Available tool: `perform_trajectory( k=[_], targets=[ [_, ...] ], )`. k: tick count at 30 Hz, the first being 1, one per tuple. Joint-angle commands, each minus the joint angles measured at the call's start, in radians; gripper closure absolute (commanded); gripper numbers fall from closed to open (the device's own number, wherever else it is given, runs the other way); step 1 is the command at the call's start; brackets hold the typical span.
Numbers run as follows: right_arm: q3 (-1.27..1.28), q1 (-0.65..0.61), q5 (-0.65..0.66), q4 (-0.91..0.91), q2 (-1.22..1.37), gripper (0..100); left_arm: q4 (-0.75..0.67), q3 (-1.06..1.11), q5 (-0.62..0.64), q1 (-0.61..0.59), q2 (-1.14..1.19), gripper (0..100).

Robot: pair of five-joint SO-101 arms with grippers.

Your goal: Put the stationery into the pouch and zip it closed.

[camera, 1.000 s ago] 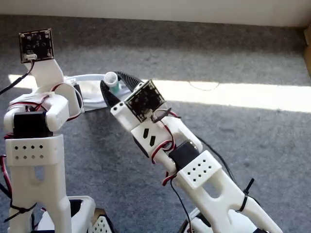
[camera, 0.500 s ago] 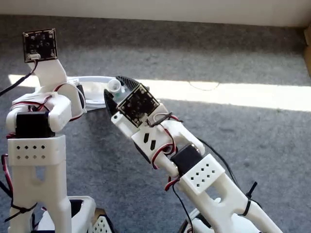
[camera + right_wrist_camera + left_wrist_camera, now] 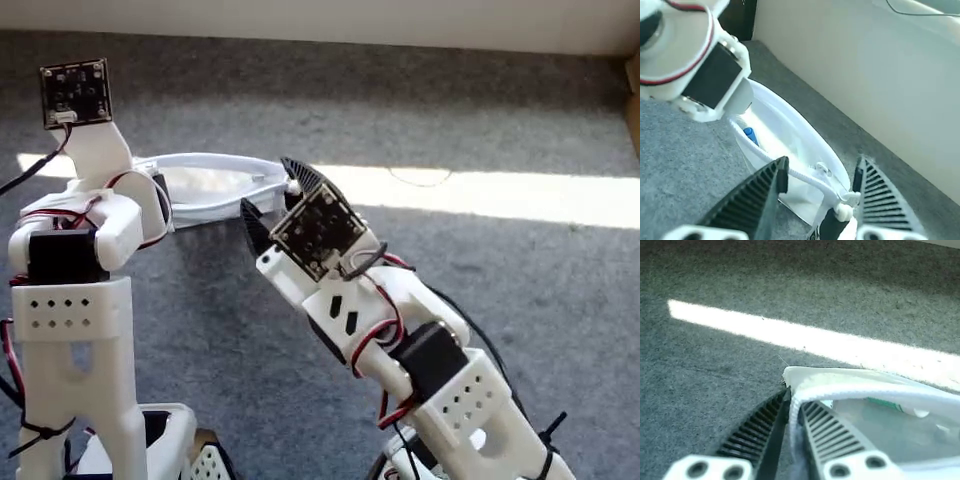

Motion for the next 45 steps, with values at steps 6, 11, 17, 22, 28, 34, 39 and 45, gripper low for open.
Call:
perform_trajectory(
  k=[6, 11, 17, 22, 28, 34, 39, 45],
  targets=[
    [-0.044, 0.015, 0.002, 0.206, -0.113, 79.6, -0.003, 0.019, -0.009, -0.008, 0.007, 99],
    [0.028, 0.035, 0.0, 0.219, -0.091, 79.6, -0.005, 0.03, -0.009, -0.008, 0.005, 99],
    [0.154, 0.137, 0.0, -0.007, -0.015, 79.6, -0.005, 0.033, -0.009, -0.008, 0.005, 99],
    [0.173, 0.145, 0.0, -0.101, 0.082, 79.6, -0.005, 0.031, -0.009, -0.008, 0.005, 99],
    [0.173, 0.145, -0.084, -0.186, 0.17, 79.6, -0.005, 0.03, -0.009, -0.007, 0.005, 99],
    [0.173, 0.15, -0.098, -0.262, 0.246, 79.6, -0.005, 0.03, -0.009, -0.008, 0.005, 99],
    [0.174, 0.15, -0.098, -0.269, 0.265, 79.6, -0.009, 0.03, -0.009, -0.008, 0.005, 99],
    [0.208, 0.15, -0.095, -0.268, 0.216, 84.7, -0.029, 0.039, -0.009, -0.008, 0.005, 99]
  ],
)
